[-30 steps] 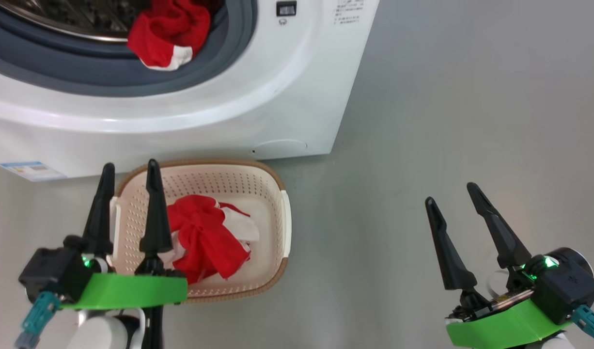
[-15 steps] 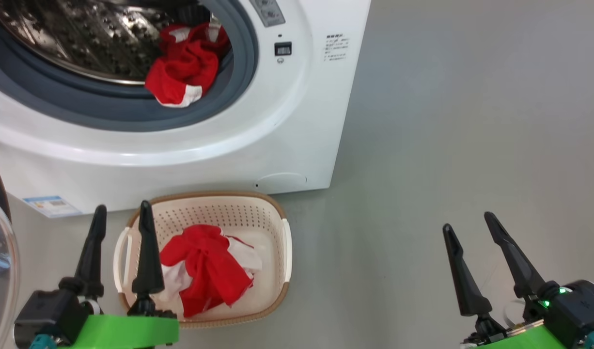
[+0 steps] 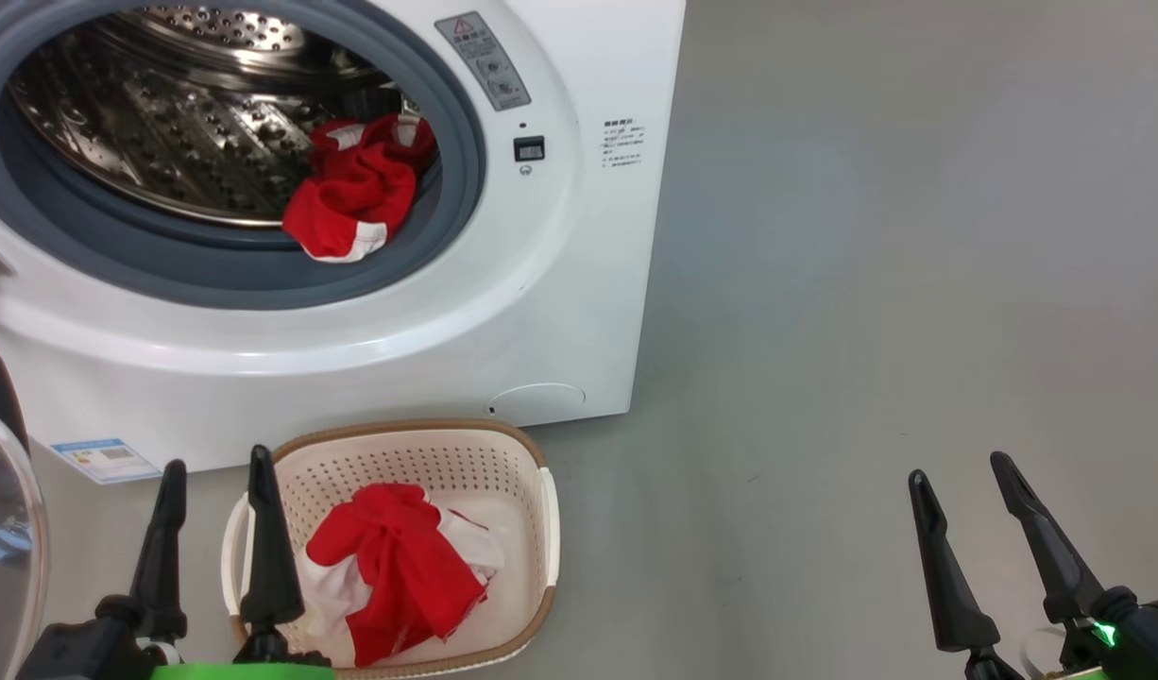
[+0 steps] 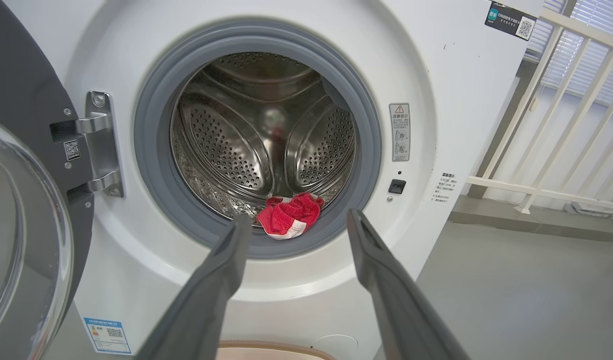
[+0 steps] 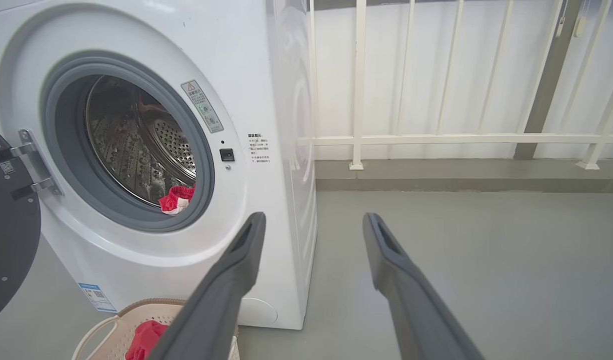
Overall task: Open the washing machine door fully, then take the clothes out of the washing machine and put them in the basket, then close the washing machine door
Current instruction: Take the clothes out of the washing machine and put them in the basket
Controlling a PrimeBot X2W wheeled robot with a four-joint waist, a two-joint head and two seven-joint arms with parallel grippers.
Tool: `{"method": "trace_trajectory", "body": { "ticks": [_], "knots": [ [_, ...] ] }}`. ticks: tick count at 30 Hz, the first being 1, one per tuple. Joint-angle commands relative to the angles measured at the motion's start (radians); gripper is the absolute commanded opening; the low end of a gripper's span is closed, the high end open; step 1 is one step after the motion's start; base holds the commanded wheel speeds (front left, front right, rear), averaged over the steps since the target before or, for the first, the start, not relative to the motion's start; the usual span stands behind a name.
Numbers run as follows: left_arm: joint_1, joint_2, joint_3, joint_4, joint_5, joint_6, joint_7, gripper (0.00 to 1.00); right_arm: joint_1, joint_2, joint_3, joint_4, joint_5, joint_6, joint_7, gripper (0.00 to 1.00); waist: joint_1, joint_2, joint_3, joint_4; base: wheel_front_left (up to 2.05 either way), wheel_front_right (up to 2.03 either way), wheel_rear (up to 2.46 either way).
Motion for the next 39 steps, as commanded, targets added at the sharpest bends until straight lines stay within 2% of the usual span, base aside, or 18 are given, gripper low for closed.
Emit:
{"method": "trace_trajectory", "body": {
  "ticks": [1, 15, 26, 39],
  "knots": [
    [-0.013, 0.011, 0.043, -0.033, -0.001, 0.009, -0.005, 1.00, -0.003, -0.009, 0.017, -0.036, 0.007, 0.002, 0.005, 1.00, 0.0000, 0.0000, -0.007, -0.005, 0.00, 0.00, 0.00],
    [-0.005, 0.004, 0.025, -0.044, -0.002, 0.014, -0.001, 1.00, 0.012, -0.009, 0.017, -0.042, 0.022, 0.002, 0.004, 1.00, 0.0000, 0.0000, -0.016, -0.015, 0.00, 0.00, 0.00],
    [-0.032, 0.010, 0.017, -0.046, 0.003, 0.010, 0.004, 1.00, 0.004, -0.009, 0.026, -0.042, 0.024, 0.002, -0.005, 1.00, 0.0000, 0.0000, 0.019, -0.026, 0.00, 0.00, 0.00],
    [-0.164, 0.021, -0.005, -0.003, 0.025, -0.010, 0.040, 1.00, -0.035, -0.009, 0.054, -0.029, 0.032, 0.002, -0.025, 1.00, 0.0000, 0.0000, 0.110, -0.053, 0.00, 0.00, 0.00]
  ]
}}
